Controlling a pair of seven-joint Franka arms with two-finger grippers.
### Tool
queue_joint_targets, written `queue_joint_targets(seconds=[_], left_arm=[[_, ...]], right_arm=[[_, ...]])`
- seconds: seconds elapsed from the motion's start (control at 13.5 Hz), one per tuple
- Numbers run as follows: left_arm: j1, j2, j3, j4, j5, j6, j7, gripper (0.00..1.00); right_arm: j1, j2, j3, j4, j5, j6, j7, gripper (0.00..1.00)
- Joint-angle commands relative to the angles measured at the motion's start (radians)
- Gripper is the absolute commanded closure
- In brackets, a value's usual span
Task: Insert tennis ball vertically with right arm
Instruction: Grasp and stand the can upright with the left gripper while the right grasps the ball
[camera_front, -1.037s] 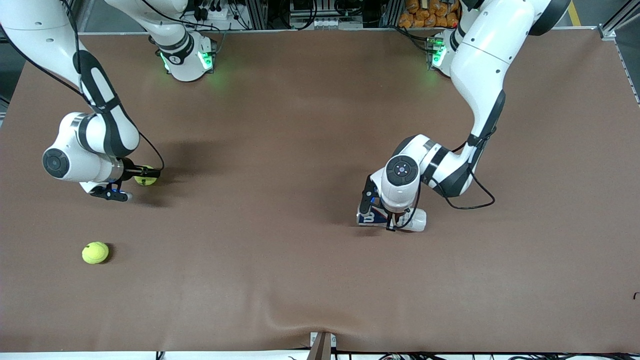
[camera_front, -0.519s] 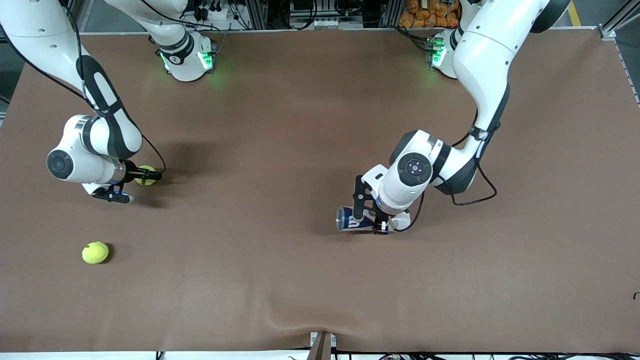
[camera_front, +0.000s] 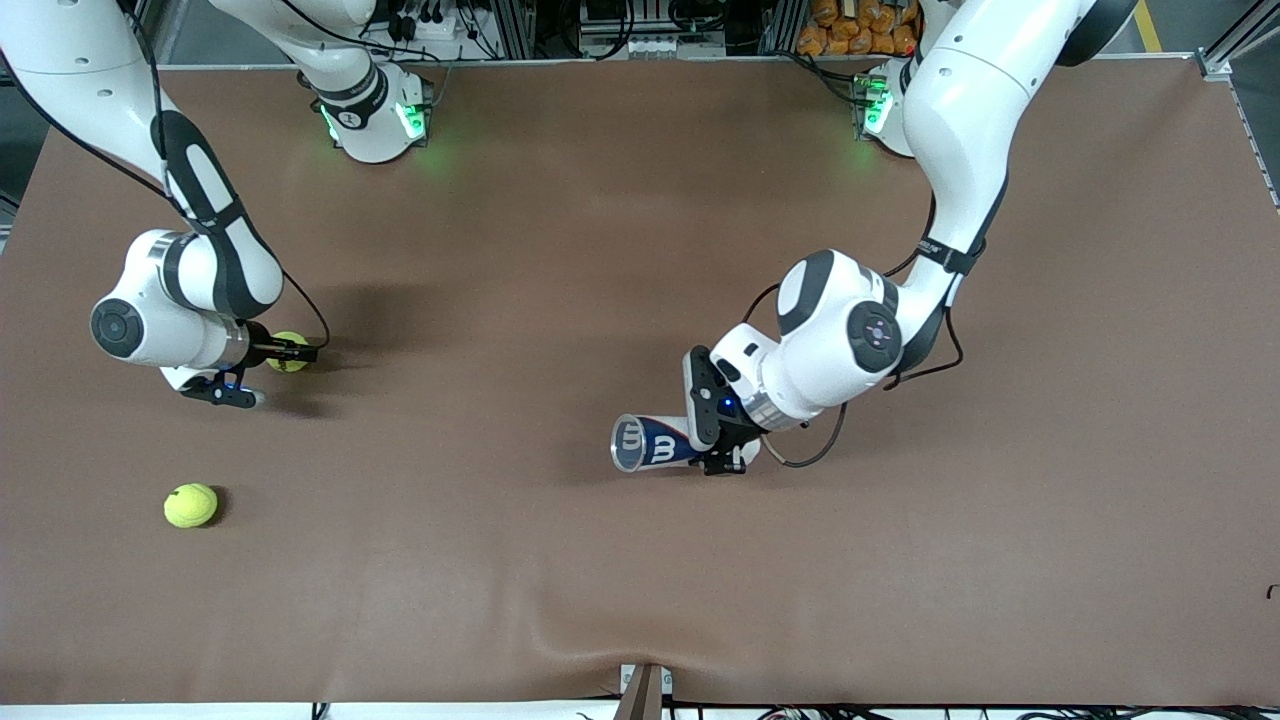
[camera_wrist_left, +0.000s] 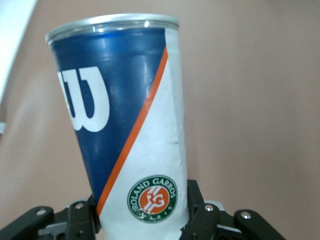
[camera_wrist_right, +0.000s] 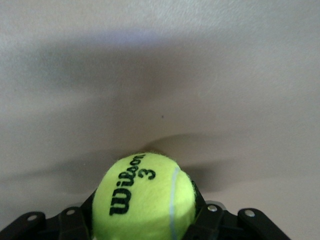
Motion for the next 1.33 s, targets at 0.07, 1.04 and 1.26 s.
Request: queue_joint_targets(seconds=[0.07,1.04,1.26], left_arm=[[0.087,0.016,-0.071,0.01,-0.242,-0.021,0.212,0.35],[0.087,0.232,-0.144,0.001,-1.186,-0.176,1.061,0.3],[-0.003,0.281,-0.139,0.002,-1.399,-0.176,1.274,0.29]], right_arm=[[-0.026,-0.043,0.012,0.055,-0.006,-0.034,-0.007,0.67],[0.139,-0.048,0.029,0.685,0.134,-0.648,0.186,0.68],[0.248,-0.054,0.03,0.721,0.18,-0.649,0.333,0.67]])
